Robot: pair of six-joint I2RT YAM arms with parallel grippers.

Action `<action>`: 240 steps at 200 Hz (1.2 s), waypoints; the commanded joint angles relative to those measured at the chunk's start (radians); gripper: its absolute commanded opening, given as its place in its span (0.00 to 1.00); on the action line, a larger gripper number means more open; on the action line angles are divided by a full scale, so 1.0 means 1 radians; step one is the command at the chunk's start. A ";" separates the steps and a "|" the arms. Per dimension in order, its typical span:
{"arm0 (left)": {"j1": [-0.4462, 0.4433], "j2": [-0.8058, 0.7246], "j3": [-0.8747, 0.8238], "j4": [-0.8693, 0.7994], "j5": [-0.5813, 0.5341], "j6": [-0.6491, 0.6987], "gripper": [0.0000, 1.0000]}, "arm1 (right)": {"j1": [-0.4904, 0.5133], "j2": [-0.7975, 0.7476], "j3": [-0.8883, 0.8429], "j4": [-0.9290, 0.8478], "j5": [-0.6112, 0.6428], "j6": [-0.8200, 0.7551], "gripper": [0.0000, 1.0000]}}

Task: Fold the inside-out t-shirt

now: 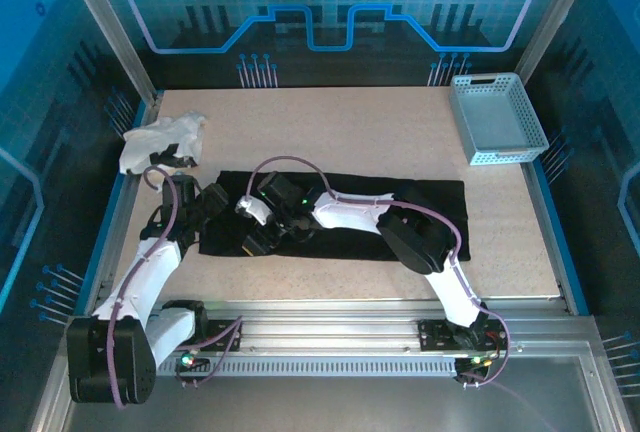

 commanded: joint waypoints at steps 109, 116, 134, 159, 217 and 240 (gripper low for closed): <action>0.010 0.507 0.277 -0.093 0.089 0.154 0.99 | -0.194 -0.301 -0.312 0.123 -0.066 0.091 0.48; 0.012 0.532 0.294 -0.106 0.099 0.159 0.99 | -0.194 -0.306 -0.321 0.126 -0.067 0.091 0.48; 0.011 0.573 0.322 -0.118 0.136 0.175 0.99 | -0.197 -0.318 -0.342 0.137 -0.070 0.090 0.48; 0.003 0.619 0.332 -0.131 0.245 0.183 0.99 | -0.201 -0.333 -0.369 0.155 -0.067 0.094 0.48; -0.097 0.609 0.240 -0.073 0.389 0.183 0.93 | -0.208 -0.334 -0.389 0.172 -0.063 0.115 0.47; -0.113 0.640 0.231 -0.058 0.400 0.184 0.77 | -0.207 -0.340 -0.397 0.177 -0.058 0.125 0.47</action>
